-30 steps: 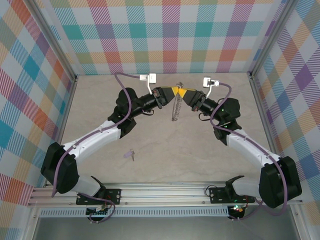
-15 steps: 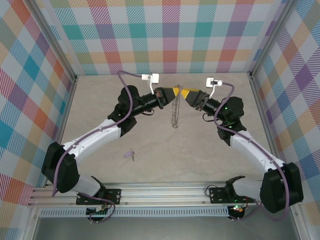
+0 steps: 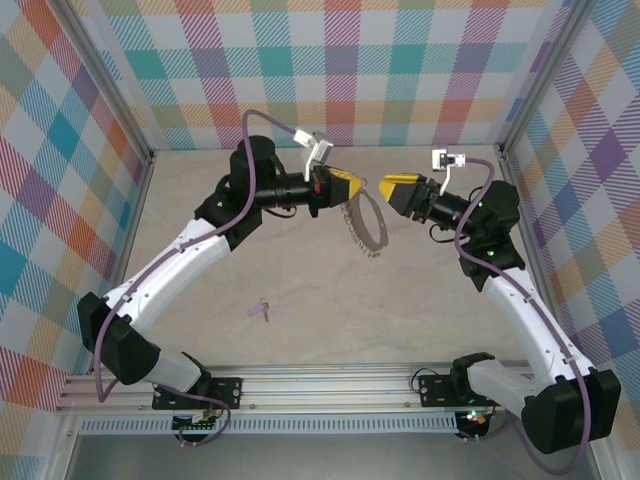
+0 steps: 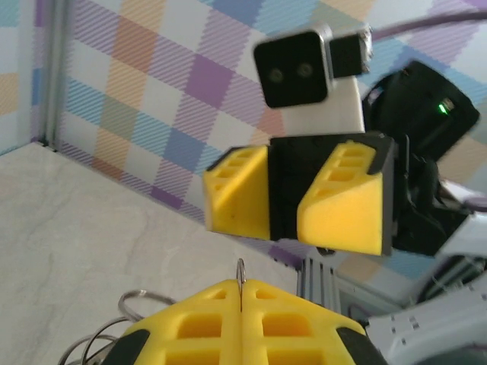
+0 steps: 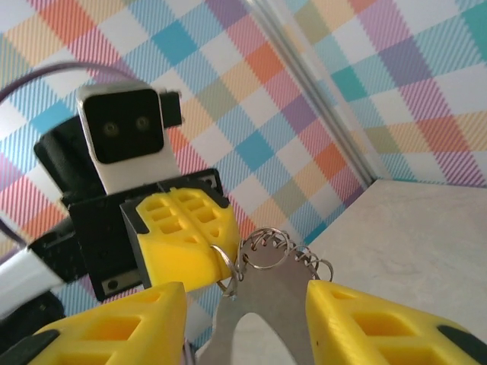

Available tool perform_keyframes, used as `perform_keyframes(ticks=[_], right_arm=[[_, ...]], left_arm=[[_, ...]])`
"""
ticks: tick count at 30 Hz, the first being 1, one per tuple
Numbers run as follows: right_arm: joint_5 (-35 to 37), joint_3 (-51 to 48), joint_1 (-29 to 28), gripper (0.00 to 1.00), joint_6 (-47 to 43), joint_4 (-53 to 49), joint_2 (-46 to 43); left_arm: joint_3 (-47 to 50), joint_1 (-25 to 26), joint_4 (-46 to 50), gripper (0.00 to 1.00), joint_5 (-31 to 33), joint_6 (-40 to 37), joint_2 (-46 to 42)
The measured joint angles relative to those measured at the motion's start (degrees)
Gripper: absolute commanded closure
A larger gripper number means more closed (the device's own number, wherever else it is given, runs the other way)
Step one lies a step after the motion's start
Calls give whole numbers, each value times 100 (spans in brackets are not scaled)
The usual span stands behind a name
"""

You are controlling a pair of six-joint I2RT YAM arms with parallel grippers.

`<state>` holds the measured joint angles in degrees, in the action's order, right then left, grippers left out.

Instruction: Put the keys on the keyring

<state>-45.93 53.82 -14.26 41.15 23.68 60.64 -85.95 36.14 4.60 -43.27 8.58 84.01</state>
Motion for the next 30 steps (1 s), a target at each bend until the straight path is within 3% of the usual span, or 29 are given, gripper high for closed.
perform_keyframes(ticks=[9, 30], right_arm=[[-529, 59, 0, 61, 26, -63, 271], [-730, 22, -190, 70, 142, 92, 369]], left_arm=[[-201, -9, 807, 100, -603, -518, 280], [-426, -9, 1032, 100, -817, -570, 365]])
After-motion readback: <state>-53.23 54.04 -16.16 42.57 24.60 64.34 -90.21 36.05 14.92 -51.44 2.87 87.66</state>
